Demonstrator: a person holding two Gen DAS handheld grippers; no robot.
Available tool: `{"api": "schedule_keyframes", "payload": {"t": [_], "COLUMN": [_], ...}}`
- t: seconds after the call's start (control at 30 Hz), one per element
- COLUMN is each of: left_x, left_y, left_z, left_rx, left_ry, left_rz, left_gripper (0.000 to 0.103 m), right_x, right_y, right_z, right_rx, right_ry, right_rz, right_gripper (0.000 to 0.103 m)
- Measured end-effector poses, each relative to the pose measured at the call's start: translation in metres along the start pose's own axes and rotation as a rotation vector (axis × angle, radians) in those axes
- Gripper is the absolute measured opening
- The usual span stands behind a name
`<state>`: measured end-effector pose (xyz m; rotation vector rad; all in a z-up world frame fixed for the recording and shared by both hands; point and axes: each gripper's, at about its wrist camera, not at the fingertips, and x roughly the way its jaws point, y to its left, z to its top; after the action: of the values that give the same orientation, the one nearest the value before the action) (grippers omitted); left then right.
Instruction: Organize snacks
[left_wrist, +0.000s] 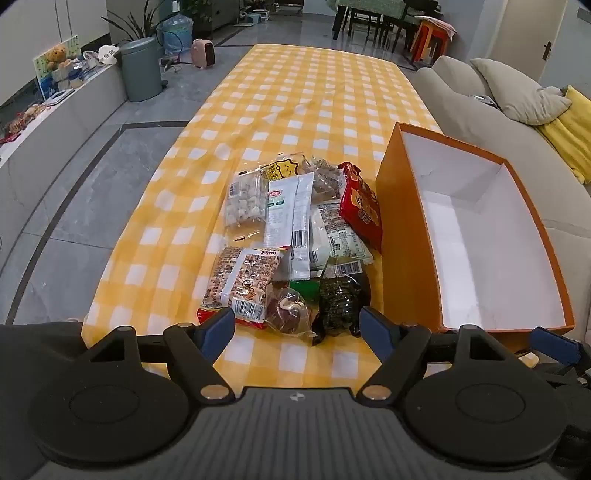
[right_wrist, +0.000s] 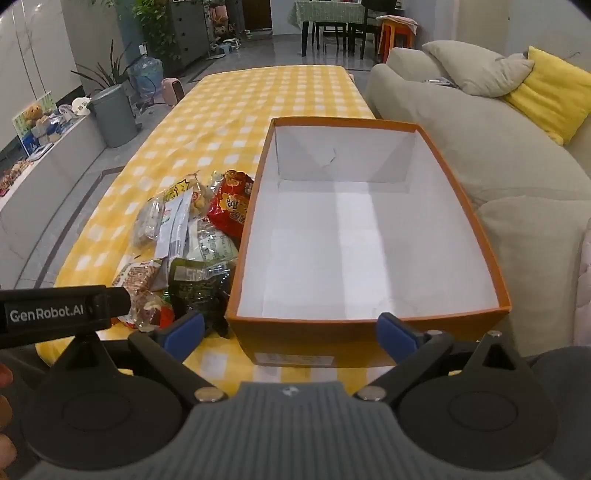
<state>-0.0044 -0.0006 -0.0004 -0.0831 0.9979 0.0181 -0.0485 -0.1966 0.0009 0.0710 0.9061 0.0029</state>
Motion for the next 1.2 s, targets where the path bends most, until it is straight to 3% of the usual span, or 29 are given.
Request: {"api": "schedule_keyframes", "payload": {"t": [0.33, 0.57, 1.2], "left_x": [0.0027, 0.0017, 0.0050], "left_y": [0.0013, -0.0024, -0.0079], "left_z": [0.0017, 0.0006, -0.0051], "left_rx": [0.015, 0.024, 0.026], "left_ry": [0.006, 0.008, 0.030], "left_rz": [0.004, -0.035, -0.011], "left_gripper": [0.090, 0.091, 0.091], "right_x": [-0.0002, 0.0006, 0.0024], "right_y": [-0.0008, -0.0011, 0.0025], "right_z": [0.0010, 0.0007, 0.0001], "right_rx": [-0.012, -0.009, -0.037], "right_ry": [0.001, 0.008, 0.038], "right_rz": [-0.012, -0.013, -0.036], "right_gripper": [0.097, 0.097, 0.097]}}
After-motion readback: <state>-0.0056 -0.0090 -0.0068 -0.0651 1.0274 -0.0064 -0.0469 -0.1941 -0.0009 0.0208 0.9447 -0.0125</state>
